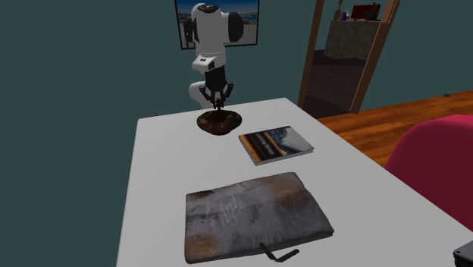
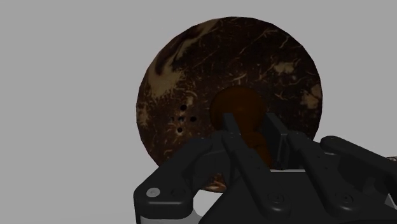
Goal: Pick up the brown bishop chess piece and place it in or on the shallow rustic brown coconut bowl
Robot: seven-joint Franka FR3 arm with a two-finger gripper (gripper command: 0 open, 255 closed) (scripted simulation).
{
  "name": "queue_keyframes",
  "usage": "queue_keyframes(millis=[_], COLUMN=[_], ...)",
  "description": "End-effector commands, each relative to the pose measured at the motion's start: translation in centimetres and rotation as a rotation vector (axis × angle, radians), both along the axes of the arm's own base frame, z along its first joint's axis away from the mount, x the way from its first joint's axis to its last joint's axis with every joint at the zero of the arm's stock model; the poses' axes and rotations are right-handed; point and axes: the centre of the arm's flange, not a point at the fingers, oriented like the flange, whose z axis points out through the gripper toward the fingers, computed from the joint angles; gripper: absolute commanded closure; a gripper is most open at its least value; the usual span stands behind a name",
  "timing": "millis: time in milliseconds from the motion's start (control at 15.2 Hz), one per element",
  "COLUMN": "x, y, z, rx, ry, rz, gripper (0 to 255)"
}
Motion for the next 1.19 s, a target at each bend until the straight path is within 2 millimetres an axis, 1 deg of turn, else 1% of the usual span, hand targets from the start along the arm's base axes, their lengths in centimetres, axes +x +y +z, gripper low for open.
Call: queue_keyframes(millis=[0,198,264,594,792,858,1122], x=[0.0,0.0,0.0,0.0,0.2,0.3,0.3], y=[0.0,0.0,0.0,0.0,-0.2,-0.3,-0.3], z=[-0.1,-0.1,-0.1,-0.1,3.9,4.9,4.9], rx=[0.000,0.000,0.000,0.000,0.000,0.000,0.000], ry=[0.000,0.000,0.000,0.000,0.000,0.000,0.000], rz=[0.000,0.000,0.000,0.000,0.000,0.000,0.000], gripper=[255,255,0,0,0,0,0])
